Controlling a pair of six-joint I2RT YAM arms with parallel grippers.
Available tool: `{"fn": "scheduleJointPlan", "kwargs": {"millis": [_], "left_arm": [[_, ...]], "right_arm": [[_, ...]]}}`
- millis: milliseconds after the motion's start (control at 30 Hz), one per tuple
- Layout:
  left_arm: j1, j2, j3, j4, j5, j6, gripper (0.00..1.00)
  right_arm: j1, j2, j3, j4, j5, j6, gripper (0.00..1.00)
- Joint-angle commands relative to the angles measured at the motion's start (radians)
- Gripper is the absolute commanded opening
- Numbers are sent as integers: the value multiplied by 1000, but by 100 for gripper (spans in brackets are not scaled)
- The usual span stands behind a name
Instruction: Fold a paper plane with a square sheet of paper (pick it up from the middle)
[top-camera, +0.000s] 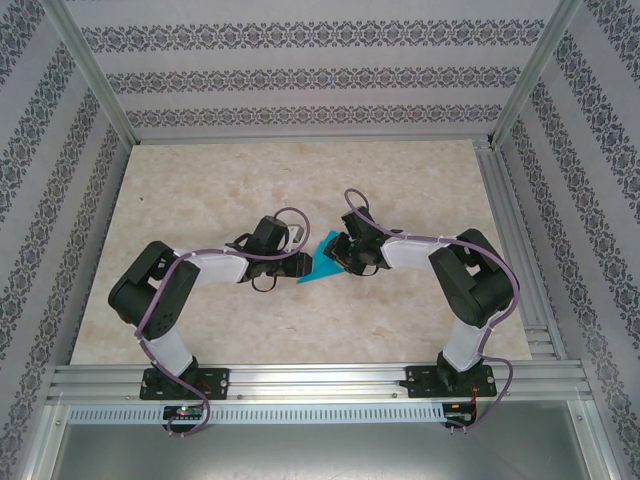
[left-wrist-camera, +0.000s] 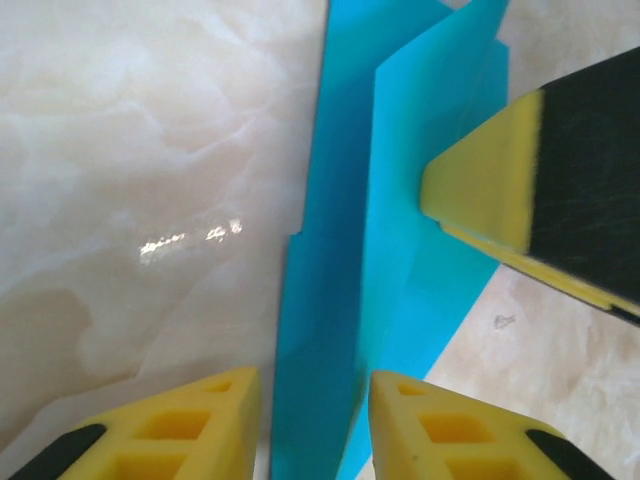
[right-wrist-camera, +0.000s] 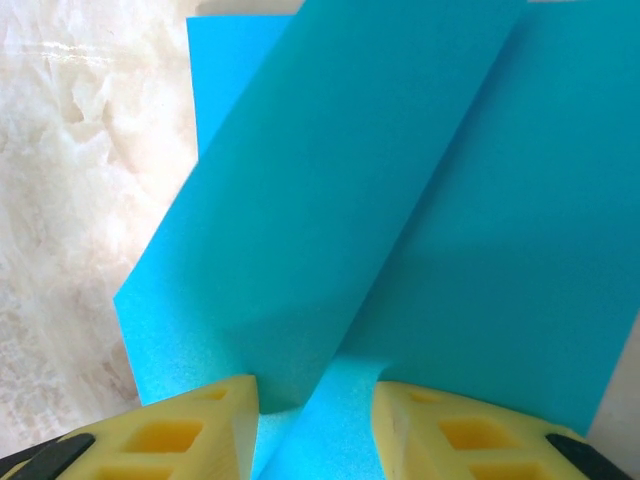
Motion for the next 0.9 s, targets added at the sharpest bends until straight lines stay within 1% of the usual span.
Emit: {"fn": "scheduleJointPlan", "kwargs": {"millis": [0, 133, 167, 333, 567, 733, 867], "left_arm": [[-3, -76, -8, 38, 24, -13, 36], [-7, -106, -43, 120, 58, -36, 36], [-7, -107, -42, 124, 65, -40, 35], [-13, -66, -17, 105, 99, -38, 27], [-16, 20, 53, 49, 126, -46, 22], [-16, 68, 80, 27, 116, -53, 19], [-15, 94, 94, 4, 79, -56, 18]], "right_arm": [[-10, 78, -71, -164, 169, 10, 39], [-10, 78, -72, -165, 169, 14, 39], [-10, 78, -73, -164, 171, 15, 39], [-10, 78, -72, -165, 170, 16, 39], [-9, 81, -73, -165, 169, 18, 35], [-9, 86, -75, -164, 168, 19, 35], [-7, 86, -75, -164, 169, 18, 35]]}}
